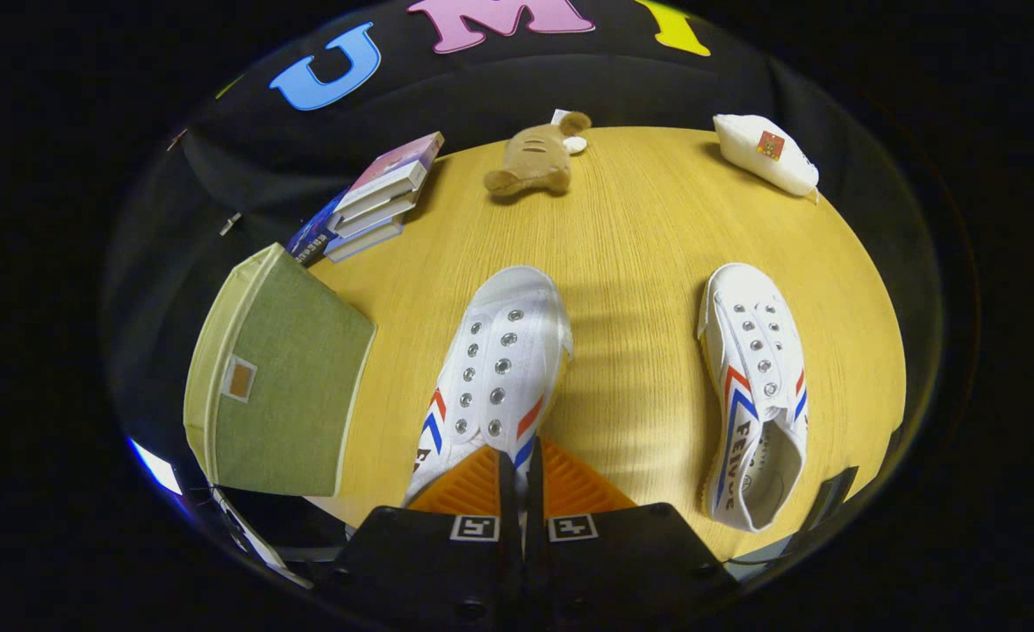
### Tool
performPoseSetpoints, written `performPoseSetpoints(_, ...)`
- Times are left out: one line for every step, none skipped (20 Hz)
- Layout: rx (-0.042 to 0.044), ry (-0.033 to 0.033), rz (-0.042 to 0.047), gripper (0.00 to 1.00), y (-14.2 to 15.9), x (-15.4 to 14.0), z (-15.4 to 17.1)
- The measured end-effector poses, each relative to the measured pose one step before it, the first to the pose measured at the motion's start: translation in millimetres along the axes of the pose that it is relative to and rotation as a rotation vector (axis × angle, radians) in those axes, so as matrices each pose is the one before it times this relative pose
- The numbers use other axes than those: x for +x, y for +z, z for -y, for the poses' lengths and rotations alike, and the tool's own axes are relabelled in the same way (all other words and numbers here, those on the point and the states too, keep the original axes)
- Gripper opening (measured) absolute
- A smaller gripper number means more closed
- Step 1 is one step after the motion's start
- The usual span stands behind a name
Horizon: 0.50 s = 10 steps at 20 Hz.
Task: Open the storage box then place both shoes into the box .Put the left shoe in first, then the right shoe, with the right side of both shoes facing outward in a uniform manner.
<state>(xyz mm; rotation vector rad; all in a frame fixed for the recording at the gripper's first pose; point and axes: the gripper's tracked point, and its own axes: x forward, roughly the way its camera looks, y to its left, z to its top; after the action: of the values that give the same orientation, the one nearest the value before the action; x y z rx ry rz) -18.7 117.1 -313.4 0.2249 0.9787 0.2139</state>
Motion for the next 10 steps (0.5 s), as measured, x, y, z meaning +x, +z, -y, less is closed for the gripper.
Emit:
performPoseSetpoints(0.0076, 0.00706, 0.02109, 0.06, 7.45, -11.62, -8.8)
performPoseSetpoints(0.01141, 0.01046, 0.01079, 0.06, 5.79, -10.84, -10.22)
performPoseSetpoints(0.01478, 0.01186, 0.0087, 0.05, 6.18, -11.74, -11.35)
performPoseSetpoints(0.01539, 0.01152, 0.02148, 0.05, 7.42, -12.09, -13.13)
performPoseSetpoints(0.00365, 0.01455, 0.01895, 0.06, 7.4, -10.0, -15.37)
performPoseSetpoints(0.00029, 0.01497, 0.02098, 0.05, 7.01, -9.85, -15.43)
performPoseSetpoints(-0.00107, 0.0162, 0.01494, 0.05, 4.96, -7.74, -16.44)
performPoseSetpoints(0.00059, 0.01666, 0.01319, 0.05, 4.77, -6.3, -16.71)
performPoseSetpoints(0.0, 0.01125, 0.01027, 0.05, 4.23, -4.44, -16.66)
performPoseSetpoints(0.00074, 0.01074, 0.01026, 0.05, 3.89, -2.1, -16.27)
